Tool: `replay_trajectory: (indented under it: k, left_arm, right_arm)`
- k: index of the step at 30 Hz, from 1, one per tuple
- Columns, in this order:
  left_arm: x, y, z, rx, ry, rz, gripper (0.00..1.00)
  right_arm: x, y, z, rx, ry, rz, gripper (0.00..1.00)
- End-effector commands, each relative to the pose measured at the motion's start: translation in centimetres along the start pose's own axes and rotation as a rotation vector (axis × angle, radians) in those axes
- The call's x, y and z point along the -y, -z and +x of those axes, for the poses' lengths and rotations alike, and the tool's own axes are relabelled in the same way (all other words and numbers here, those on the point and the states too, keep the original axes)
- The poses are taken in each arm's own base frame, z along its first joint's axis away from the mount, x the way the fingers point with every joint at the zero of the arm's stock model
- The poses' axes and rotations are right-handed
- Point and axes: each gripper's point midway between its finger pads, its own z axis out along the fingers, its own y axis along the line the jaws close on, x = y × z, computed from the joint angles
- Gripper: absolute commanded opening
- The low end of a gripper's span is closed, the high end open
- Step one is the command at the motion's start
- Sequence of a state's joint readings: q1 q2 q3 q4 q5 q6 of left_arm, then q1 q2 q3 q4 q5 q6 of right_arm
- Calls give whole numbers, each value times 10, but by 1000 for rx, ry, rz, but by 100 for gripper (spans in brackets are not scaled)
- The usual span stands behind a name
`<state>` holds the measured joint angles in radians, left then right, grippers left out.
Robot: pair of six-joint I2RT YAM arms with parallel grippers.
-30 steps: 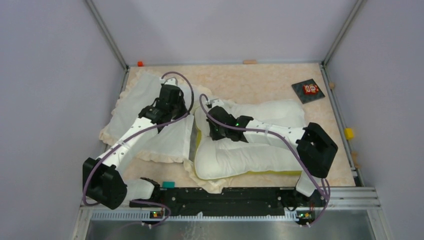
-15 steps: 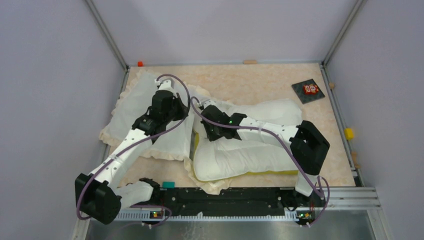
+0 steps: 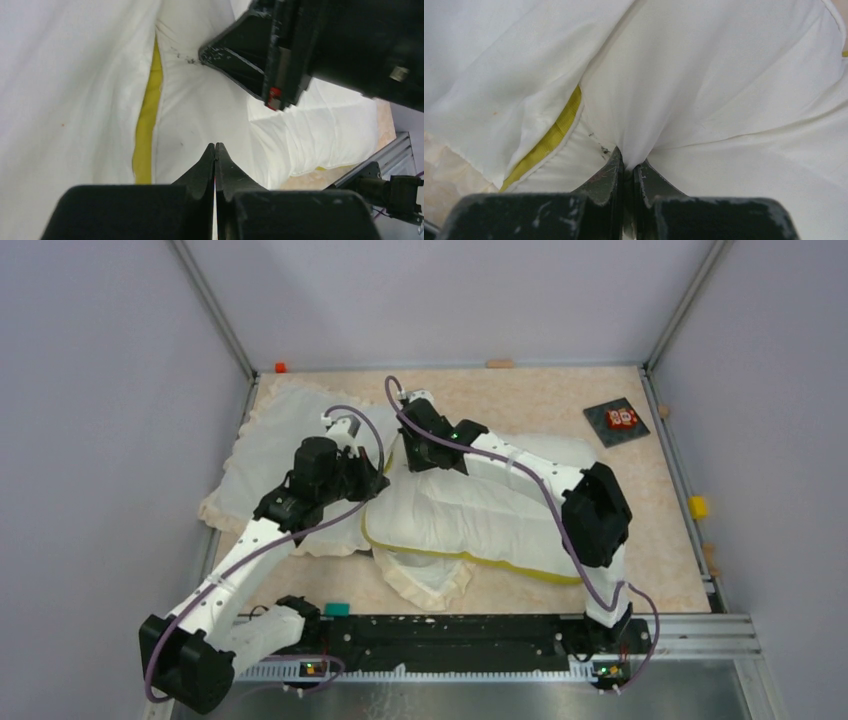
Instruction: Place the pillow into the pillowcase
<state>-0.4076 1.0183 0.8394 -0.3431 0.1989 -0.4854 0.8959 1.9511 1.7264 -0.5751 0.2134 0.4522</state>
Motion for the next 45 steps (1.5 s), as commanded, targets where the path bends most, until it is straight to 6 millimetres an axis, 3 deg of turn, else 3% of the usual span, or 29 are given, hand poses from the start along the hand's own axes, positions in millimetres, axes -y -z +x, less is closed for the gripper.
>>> replay_trajectory:
  k: [1, 5, 10, 14, 16, 18, 26, 31, 35, 39, 42, 44, 45]
  left_arm:
    - [9, 13, 5, -33, -32, 42, 0]
    - [-8, 17, 4, -63, -27, -80, 0]
    - [-26, 4, 16, -111, 3, -154, 1]
    - [-28, -19, 32, -160, 33, -128, 21]
    - [-38, -30, 34, -153, 45, -165, 35]
    - [-50, -40, 34, -124, 49, -212, 42]
    - [-89, -64, 24, -32, 70, -399, 56]
    - [-102, -73, 22, 4, 95, -455, 57]
    - [-99, -81, 20, 21, 100, -432, 62]
    - [-97, -88, 32, -17, 94, -419, 65]
    - [-109, -86, 47, -47, 100, -475, 71]
    - [-116, -82, 55, -57, 102, -505, 65]
    - [-119, -78, 55, -56, 104, -527, 56]
  right_arm:
    - [5, -21, -7, 56, -31, 34, 0]
    - [6, -30, 7, 43, -4, 14, 0]
    - [-7, -10, 1, 88, 12, -60, 4]
    - [-12, -6, 3, 91, 19, -101, 2]
    - [-14, -5, 4, 91, 20, -116, 0]
    - [-15, -5, 5, 89, 20, -123, 0]
    - [-17, -6, 6, 93, 7, -140, 0]
    - [-18, -6, 9, 96, -4, -152, 0]
    - [-18, -7, 12, 91, -11, -154, 0]
    - [-17, -10, 13, 88, -14, -146, 0]
    - [-15, -10, 10, 99, -27, -136, 0]
    - [-12, -11, 8, 102, -42, -130, 0]
    - [-10, -11, 6, 105, -53, -123, 0]
